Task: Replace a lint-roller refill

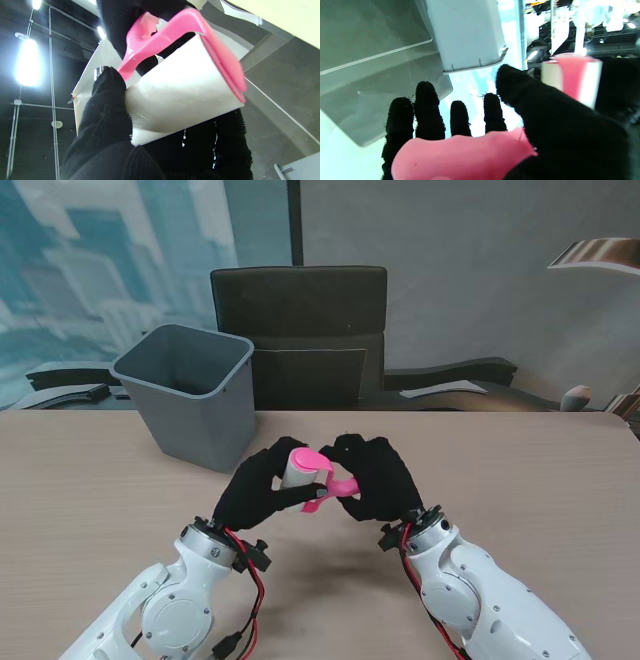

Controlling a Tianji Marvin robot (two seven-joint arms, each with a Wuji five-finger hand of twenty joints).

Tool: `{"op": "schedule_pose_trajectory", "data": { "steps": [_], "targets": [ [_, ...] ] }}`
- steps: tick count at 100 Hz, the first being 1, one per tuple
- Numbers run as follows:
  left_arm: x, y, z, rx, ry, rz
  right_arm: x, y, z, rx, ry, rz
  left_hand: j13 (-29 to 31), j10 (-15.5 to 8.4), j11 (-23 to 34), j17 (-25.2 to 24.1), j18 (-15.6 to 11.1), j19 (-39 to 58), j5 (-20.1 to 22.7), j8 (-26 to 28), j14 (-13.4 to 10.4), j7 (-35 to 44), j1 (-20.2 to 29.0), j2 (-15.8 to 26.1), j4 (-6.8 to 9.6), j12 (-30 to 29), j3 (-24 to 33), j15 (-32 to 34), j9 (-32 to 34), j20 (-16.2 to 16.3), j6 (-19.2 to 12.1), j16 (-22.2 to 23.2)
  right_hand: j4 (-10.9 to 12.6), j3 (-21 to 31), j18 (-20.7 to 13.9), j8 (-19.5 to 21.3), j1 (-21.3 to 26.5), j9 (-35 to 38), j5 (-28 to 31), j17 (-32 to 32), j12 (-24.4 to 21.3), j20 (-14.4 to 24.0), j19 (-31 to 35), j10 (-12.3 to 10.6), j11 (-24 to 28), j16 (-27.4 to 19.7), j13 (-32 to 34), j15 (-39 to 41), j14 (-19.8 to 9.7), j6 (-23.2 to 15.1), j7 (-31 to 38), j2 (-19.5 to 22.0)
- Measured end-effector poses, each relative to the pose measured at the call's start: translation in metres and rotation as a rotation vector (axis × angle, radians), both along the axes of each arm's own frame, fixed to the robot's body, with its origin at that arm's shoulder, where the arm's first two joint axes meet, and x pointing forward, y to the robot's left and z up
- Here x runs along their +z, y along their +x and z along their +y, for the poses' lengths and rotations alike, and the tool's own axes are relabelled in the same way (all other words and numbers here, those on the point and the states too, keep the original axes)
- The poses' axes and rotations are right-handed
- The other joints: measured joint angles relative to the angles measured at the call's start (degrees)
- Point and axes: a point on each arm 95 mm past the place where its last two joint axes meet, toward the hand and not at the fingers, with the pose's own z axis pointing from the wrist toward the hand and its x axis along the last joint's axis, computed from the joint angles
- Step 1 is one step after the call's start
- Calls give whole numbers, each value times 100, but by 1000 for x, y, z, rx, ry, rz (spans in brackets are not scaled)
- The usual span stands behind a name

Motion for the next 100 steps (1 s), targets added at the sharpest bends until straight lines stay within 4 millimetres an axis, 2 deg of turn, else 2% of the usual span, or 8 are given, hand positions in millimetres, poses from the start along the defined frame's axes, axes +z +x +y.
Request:
{"op": "schedule_pose_trajectory", "data": {
  "steps": [19,36,44,55,67,71,81,100],
  "targets": [
    [-1,-6,-6,-17,-65,74,0,10,4,-38,70,-12,0,0,12,0,1,1,0,0,1,-14,0,0,0,0,7,0,1,0,0,1,0,40,-366,950,354,725,241,642,807,133,1080,15,1047,570,628,1881,-239,121,1199,-67],
    [-2,-7,-9,-21,-64,86,1,10,8,-40,84,-15,1,0,12,0,1,2,0,0,1,-14,0,0,0,0,8,1,1,0,-1,1,-21,37,-627,969,487,2043,752,1540,1566,311,1825,-4,1616,781,1662,3441,-693,-523,2938,-182],
    [-3,-7,-10,-25,-67,98,1,9,9,-39,98,-12,1,0,12,0,1,2,0,0,1,-14,0,0,0,0,8,1,1,-1,-1,1,-210,-33,-694,990,549,2769,1271,2066,1790,368,2174,-215,1929,1216,2316,3889,-845,-879,3540,-182],
    [-3,-6,-11,-32,-66,104,1,10,10,-35,121,-6,1,0,12,0,1,3,0,0,1,-14,0,0,0,0,8,1,1,-2,-2,1,-213,-93,-720,1270,457,3536,1893,2729,2149,432,2652,-472,2306,1417,3040,4461,-980,-1146,3731,-295],
    [-3,-3,-11,-26,-57,103,1,10,10,-30,133,-5,1,-18,12,-18,-12,3,-8,-34,-14,-72,0,0,29,0,11,-1,-35,-4,-44,1,-184,-93,-782,2029,-42,4393,2825,3505,2638,281,3135,-845,2660,1626,3585,4883,-1133,-1517,4643,-354],
    [-3,-3,-10,-21,-50,101,1,10,10,-30,136,-5,-22,-54,15,-78,-69,3,-13,-258,-36,-553,-13,0,31,4,203,-73,-199,-9,-173,-2,-110,-93,-794,2181,-89,4663,3089,3756,2801,142,3242,-984,2750,1820,3693,4892,-1180,-1660,4847,-366],
    [-5,0,-8,-22,-17,113,5,10,7,-25,132,-13,-240,-112,-183,-318,-143,-114,-238,-764,-158,-2355,-913,0,31,4,1682,-133,-899,-11,-403,-2,94,-95,-799,2237,-196,5055,3349,4207,2947,-60,3469,-1186,2845,2103,3827,4961,-1212,-1744,4865,-374],
    [-5,2,2,-6,67,74,19,8,-6,-14,65,-20,-639,-92,-627,-650,-149,-458,-474,-1283,-149,-3596,-1457,0,31,4,1994,-330,-1548,-59,-538,-2,493,-99,-817,2238,-216,5291,3425,4643,3066,-160,3668,-1280,2806,2427,3902,4992,-1259,-1800,4865,-380]
  ]
}}
